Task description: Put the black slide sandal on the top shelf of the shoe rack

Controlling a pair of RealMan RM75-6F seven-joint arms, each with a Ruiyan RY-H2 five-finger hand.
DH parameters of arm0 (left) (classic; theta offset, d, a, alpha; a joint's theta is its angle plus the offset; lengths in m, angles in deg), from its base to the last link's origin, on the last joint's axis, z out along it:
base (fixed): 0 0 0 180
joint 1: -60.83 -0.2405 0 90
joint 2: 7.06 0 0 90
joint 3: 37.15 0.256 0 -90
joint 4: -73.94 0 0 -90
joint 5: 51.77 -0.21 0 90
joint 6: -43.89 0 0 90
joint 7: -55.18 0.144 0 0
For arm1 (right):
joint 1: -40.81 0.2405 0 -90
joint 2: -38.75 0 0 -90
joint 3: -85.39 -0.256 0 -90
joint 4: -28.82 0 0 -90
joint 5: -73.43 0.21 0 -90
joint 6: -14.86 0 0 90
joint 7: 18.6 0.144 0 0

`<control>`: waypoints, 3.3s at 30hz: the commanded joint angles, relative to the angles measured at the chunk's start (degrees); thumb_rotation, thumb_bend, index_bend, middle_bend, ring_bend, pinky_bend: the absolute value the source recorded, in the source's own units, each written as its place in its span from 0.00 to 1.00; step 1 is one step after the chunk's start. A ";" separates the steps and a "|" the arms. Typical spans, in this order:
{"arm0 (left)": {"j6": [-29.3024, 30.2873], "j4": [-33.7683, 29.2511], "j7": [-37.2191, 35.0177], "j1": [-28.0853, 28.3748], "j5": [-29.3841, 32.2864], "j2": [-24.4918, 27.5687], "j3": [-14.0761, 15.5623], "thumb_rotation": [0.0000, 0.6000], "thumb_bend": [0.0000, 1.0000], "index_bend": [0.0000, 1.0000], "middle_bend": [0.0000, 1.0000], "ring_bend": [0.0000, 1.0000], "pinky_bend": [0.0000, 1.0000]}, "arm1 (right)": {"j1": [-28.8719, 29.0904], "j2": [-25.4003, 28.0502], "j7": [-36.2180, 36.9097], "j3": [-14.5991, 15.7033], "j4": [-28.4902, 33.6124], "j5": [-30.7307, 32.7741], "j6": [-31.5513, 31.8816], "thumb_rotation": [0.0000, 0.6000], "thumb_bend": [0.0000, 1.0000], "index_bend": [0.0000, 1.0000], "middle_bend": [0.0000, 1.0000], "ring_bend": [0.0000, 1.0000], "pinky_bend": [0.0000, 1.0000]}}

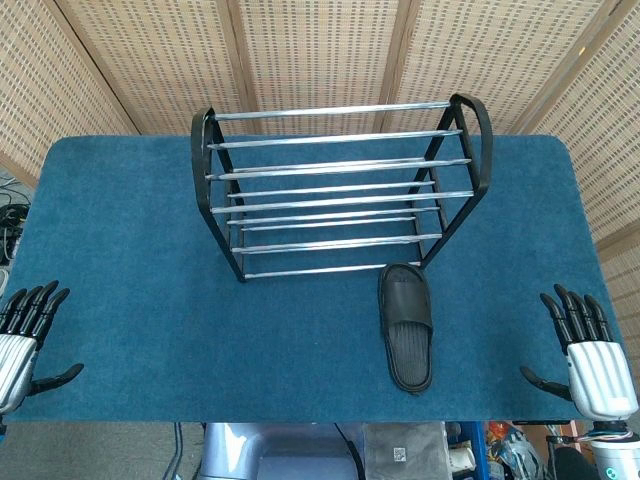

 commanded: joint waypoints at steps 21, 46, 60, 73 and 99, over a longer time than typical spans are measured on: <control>-1.87 -0.19 -0.90 0.77 1.74 0.26 -0.65 1.00 0.00 0.00 0.00 0.00 0.00 | 11.44 -1.95 -11.02 5.42 -2.43 -2.70 -25.31 1.00 0.42 0.41 0.34 0.15 0.16; -2.53 0.09 -3.08 1.12 2.61 0.95 -0.98 1.00 0.00 0.00 0.00 0.00 0.00 | 18.74 -7.22 -34.58 4.47 6.56 17.78 -40.27 1.00 0.48 0.44 0.37 0.16 0.16; -2.91 0.34 -3.71 1.34 2.82 1.08 -1.05 1.00 0.00 0.00 0.00 0.00 0.00 | 22.19 -11.62 -40.12 4.84 13.44 19.51 -38.95 1.00 0.48 0.33 0.20 0.08 0.16; -3.33 0.33 -3.33 1.52 2.86 0.98 -0.97 1.00 0.00 0.00 0.00 0.00 0.00 | 28.71 -9.84 -27.56 6.01 7.71 -3.37 -38.56 1.00 0.00 0.00 0.00 0.00 0.00; -6.74 0.66 -2.90 3.05 6.47 0.56 -2.13 1.00 0.00 0.00 0.00 0.00 0.00 | 44.33 -13.87 -34.34 2.49 -0.16 1.10 -54.67 1.00 0.00 0.00 0.00 0.00 0.00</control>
